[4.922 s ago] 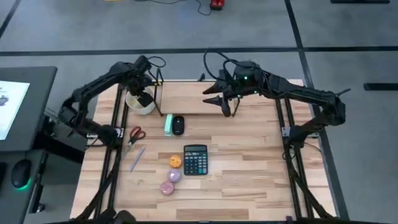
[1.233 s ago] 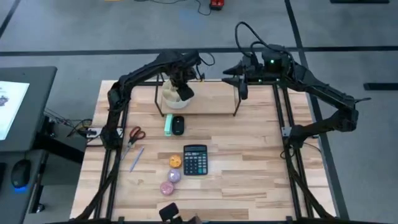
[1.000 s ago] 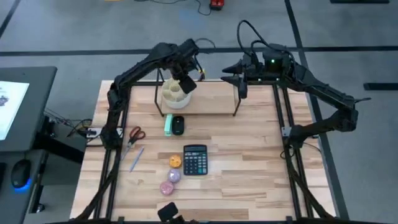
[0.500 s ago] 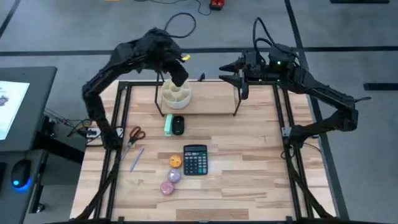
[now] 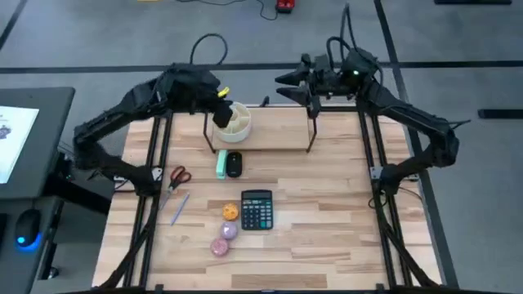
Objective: Stock shelves
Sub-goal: Remove the white pen organizer from the shelf
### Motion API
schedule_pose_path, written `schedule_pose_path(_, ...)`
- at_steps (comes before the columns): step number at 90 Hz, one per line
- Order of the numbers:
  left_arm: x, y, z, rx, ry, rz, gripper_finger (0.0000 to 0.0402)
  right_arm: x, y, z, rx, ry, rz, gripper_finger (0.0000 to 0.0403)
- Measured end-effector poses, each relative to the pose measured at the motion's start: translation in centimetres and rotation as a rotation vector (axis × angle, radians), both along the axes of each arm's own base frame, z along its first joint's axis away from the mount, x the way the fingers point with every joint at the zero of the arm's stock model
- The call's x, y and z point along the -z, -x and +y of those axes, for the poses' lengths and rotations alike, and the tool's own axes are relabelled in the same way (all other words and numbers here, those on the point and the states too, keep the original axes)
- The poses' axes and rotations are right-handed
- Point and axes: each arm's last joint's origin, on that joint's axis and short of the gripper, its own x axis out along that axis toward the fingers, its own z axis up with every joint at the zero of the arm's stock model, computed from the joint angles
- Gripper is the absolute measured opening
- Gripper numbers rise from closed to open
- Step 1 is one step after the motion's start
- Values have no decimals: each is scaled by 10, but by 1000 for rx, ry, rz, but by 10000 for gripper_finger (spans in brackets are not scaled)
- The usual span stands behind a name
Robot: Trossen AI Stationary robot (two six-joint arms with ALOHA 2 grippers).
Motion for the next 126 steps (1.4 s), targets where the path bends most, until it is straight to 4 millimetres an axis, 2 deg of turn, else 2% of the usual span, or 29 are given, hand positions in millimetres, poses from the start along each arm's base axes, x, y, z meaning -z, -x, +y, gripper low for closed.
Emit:
schedule_pose_path(16, 34, 25, -10, -25, 29, -79, 127, 18, -32, -25, 17, -43, 75, 152)
schedule_pose_path(29, 52, 48, -20, -27, 73, -123, 127, 49, -65, -43, 16, -93, 167, 153)
schedule_pose_path(49, 59, 83, -34, -36, 115, -210, 127, 101, -107, -58, -3, -75, 341, 186)
schedule_pose_path(69, 56, 107, -44, -40, 95, -271, 127, 151, -133, -53, -79, -2, 554, 246)
schedule_pose_path(82, 56, 113, -46, -41, 98, -273, 127, 183, -146, -44, -131, 85, 650, 254)
schedule_pose_path(89, 56, 114, -46, -42, 101, -265, 127, 197, -153, -40, -100, 142, 702, 255)
schedule_pose_path(106, 60, 114, -47, -46, 116, -225, 127, 212, -164, -30, -29, 284, 758, 254)
schedule_pose_path(126, 61, 114, -47, -45, 129, -227, 127, 222, -167, -30, -33, 291, 784, 229)
